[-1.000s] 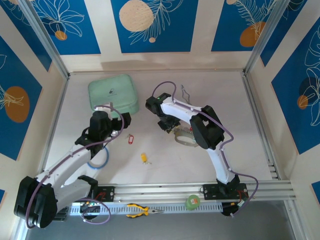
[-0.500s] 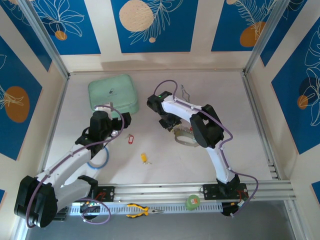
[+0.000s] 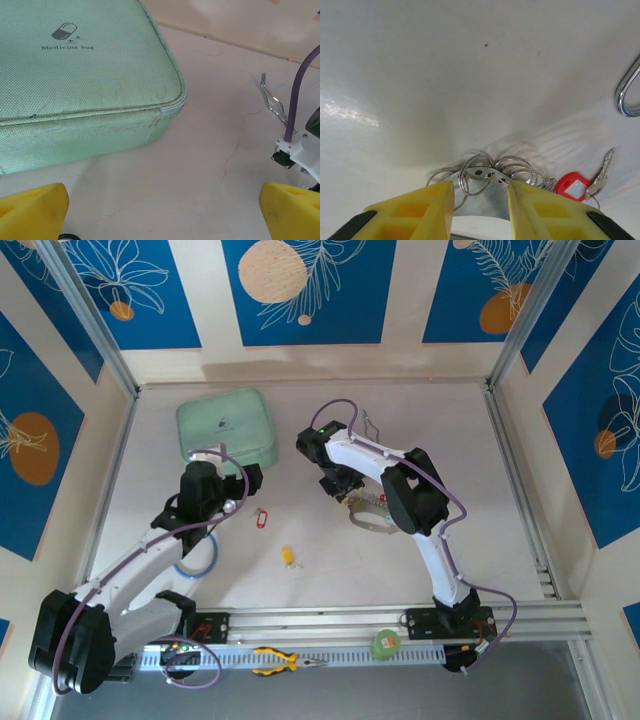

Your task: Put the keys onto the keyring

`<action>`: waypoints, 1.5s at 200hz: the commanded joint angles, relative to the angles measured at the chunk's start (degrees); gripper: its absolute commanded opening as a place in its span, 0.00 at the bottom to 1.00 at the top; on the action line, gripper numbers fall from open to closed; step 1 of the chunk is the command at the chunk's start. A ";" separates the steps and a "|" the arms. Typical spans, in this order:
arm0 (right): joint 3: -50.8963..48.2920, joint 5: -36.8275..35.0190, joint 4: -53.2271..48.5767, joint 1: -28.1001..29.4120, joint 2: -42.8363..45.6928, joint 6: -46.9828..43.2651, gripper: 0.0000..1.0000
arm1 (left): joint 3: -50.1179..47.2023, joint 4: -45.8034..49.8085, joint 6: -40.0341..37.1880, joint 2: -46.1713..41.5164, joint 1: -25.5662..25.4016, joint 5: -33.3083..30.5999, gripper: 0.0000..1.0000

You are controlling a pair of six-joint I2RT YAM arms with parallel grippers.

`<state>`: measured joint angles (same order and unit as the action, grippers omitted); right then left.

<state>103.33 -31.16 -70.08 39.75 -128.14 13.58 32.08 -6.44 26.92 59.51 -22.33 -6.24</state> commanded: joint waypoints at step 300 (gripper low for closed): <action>-7.49 30.59 14.93 -1.29 8.51 -4.88 0.00 | -0.98 -0.69 -0.99 -2.50 -0.35 -2.20 0.97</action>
<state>96.55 -13.96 -60.49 38.39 -121.12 10.17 31.22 -6.63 26.87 57.32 -22.33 -8.62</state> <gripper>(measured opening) 0.054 0.974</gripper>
